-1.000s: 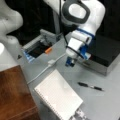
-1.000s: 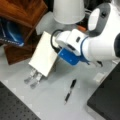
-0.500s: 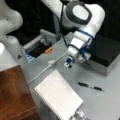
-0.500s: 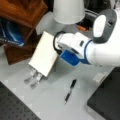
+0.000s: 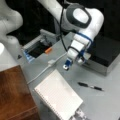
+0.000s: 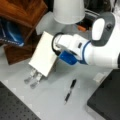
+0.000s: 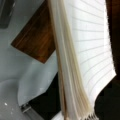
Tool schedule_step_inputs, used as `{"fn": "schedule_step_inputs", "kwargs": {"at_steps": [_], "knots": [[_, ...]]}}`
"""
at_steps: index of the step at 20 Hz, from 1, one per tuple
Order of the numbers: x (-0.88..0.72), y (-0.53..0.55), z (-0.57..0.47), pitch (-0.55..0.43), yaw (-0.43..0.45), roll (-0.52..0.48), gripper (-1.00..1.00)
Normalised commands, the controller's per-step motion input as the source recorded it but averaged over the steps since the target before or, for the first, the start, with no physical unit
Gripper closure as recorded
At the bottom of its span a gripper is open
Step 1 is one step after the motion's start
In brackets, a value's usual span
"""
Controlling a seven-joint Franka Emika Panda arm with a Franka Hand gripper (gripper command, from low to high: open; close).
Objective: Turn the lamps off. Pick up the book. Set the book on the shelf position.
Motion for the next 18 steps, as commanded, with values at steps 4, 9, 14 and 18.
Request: {"fn": "schedule_step_inputs", "kwargs": {"at_steps": [4, 9, 14, 18], "knots": [[0.21, 0.02, -0.19, 0.072, 0.042, -0.518, -1.0], [0.16, -0.01, -0.2, 0.049, 0.054, -0.549, -1.0], [0.14, -0.03, -0.17, -0.042, 0.024, -0.536, -1.0], [0.11, 0.0, -0.18, -0.063, -0.018, -0.517, -1.0]]}}
